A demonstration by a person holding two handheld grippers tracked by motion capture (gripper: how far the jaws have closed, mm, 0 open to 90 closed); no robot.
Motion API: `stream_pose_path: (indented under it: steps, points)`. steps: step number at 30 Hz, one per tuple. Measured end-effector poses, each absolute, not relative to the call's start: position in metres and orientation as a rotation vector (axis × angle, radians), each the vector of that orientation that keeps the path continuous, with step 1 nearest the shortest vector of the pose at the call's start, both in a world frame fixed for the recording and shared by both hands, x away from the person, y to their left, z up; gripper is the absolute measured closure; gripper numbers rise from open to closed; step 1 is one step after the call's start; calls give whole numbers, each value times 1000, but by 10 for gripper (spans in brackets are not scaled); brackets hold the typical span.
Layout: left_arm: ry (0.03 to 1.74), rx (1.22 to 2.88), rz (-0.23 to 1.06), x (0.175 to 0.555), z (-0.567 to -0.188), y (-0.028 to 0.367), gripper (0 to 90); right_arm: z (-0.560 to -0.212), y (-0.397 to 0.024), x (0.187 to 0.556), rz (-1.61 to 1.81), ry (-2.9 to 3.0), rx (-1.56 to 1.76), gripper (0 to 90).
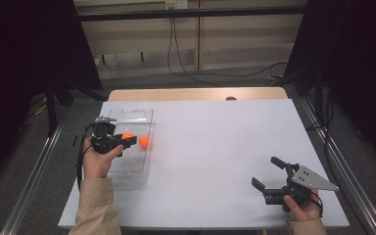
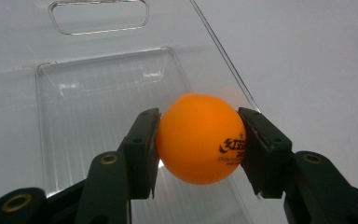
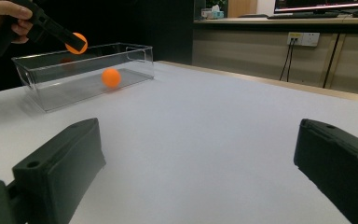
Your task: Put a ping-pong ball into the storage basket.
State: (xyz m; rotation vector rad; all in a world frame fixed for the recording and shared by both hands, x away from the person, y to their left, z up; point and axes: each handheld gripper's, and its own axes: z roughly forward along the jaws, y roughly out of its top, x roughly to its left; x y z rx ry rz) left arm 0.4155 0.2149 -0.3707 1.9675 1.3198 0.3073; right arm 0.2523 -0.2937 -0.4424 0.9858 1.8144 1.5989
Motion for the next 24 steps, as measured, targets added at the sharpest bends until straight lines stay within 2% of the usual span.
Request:
stream_pose_path:
  steps: [8,10,24]
  points:
    - [1339,1954,321,416,-373,217,498,-442,-294,252,1601,1812,987,7]
    - [1338,1948,335,416,-372,217,441,-442,-294,252,1600,1812,987,7]
    - [1317,1905,356,411,-367,217,285,-442,-294,252,1599,1814,986,7]
